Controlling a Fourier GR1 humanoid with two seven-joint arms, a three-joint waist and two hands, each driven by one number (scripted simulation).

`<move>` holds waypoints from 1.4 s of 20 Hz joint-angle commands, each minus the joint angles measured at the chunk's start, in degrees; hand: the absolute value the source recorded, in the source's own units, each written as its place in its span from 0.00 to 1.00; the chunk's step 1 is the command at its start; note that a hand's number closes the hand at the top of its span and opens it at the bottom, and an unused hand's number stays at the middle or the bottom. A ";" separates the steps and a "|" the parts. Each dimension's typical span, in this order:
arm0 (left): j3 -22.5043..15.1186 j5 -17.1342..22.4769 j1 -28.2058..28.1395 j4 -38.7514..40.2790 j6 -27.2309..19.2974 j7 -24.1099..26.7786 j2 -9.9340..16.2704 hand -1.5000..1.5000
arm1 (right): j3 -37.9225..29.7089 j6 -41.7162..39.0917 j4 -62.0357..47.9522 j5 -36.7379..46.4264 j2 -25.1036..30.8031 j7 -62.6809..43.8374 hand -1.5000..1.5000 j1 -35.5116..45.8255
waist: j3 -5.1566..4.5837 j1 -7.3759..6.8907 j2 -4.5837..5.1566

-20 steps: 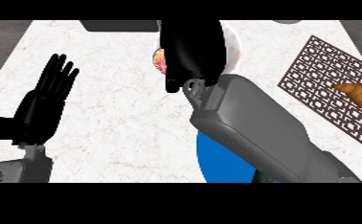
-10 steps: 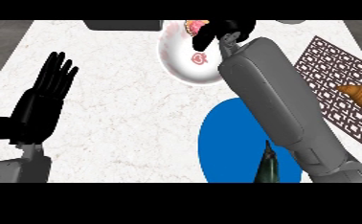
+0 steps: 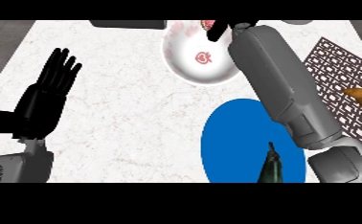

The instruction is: Pick the cupcake from the plate and place it in the bowl

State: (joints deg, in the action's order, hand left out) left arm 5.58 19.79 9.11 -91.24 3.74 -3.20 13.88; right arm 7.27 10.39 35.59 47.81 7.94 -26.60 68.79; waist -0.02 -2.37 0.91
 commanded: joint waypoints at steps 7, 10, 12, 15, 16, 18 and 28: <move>-1.35 -0.99 1.51 1.52 0.68 0.63 -0.86 0.50 | -8.32 -3.05 -18.19 -6.09 0.61 8.60 0.00 1.63 | 0.07 -2.26 1.33; -2.04 -1.33 0.02 -2.01 -0.52 -0.88 -1.36 0.50 | -11.07 -4.82 -18.68 -8.84 1.83 14.95 0.00 2.86 | 0.12 -2.10 0.70; -1.50 -0.94 1.17 -0.64 0.13 -0.26 -1.11 0.50 | -12.37 1.80 -18.43 -9.55 -0.16 18.66 0.00 0.49 | 0.12 -2.37 1.14; -0.88 -0.47 1.94 -0.78 0.64 -0.78 -0.24 0.50 | -17.56 3.12 -16.17 -14.59 0.92 22.88 0.00 2.12 | 0.16 -1.96 0.89; -1.06 -0.61 1.93 -0.30 -0.17 -0.88 -1.06 0.50 | -19.87 4.74 -14.93 -16.83 0.92 24.36 0.00 2.10 | 0.19 -1.83 0.96; -2.33 -2.20 2.52 -0.32 -1.39 -0.78 -2.00 0.50 | -24.21 8.55 -13.42 -20.87 0.19 26.48 0.00 1.35 | 0.24 -1.40 0.95; -1.17 -3.26 1.07 2.54 -1.40 2.66 -2.92 0.50 | -32.48 9.83 -16.89 -27.57 7.70 32.95 0.00 -0.54 | 0.06 0.36 0.04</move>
State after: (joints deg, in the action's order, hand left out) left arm 5.27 18.15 10.31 -90.14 3.30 -2.60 12.72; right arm -22.91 18.79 19.96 22.00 13.70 4.53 69.01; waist 0.07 -2.62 1.14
